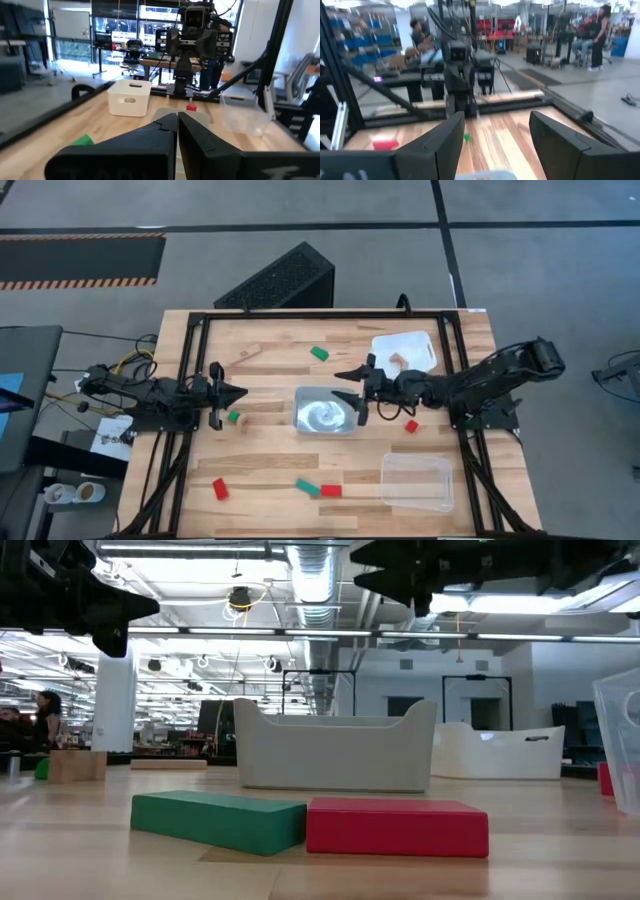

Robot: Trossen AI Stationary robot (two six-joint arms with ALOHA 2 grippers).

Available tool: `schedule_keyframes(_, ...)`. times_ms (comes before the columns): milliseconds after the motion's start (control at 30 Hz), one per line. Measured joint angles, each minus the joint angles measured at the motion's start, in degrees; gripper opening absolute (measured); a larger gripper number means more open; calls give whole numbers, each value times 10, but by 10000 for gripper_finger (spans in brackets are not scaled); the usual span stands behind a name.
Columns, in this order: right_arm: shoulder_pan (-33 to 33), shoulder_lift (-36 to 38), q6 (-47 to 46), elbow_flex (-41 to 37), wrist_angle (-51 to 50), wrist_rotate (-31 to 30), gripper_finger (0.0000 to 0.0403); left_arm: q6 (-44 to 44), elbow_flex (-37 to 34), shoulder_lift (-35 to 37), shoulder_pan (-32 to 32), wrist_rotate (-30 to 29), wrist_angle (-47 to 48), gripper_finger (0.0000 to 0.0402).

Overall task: Sort & place blocks by color
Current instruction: Put the middle green block into the gray bin

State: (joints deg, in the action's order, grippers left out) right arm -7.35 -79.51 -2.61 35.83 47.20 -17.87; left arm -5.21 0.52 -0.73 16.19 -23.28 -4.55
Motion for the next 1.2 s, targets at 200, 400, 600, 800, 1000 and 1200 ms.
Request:
schedule_keyframes(200, 3, -24, 11, 0, 28, 0, 245, -59, 0, 0, 0, 16, 0, 0)
schedule_keyframes(400, 4, -52, -1, 0, 45, 0, 245, -50, 0, 0, 0, 6, 0, 0)
schedule_keyframes(600, 4, -61, -32, 0, 118, 48, 245, -65, 0, 0, 0, -76, -3, 0)
schedule_keyframes(800, 9, -59, -29, 0, 126, 60, 245, -67, 0, 0, 0, -80, -4, 0)
schedule_keyframes(1000, 20, -60, -34, 0, 115, 88, 245, -67, 0, 0, 0, -83, -5, 0)
schedule_keyframes(1200, 18, -60, -34, 0, 119, 91, 245, -67, 0, 0, 0, -106, -5, 0)
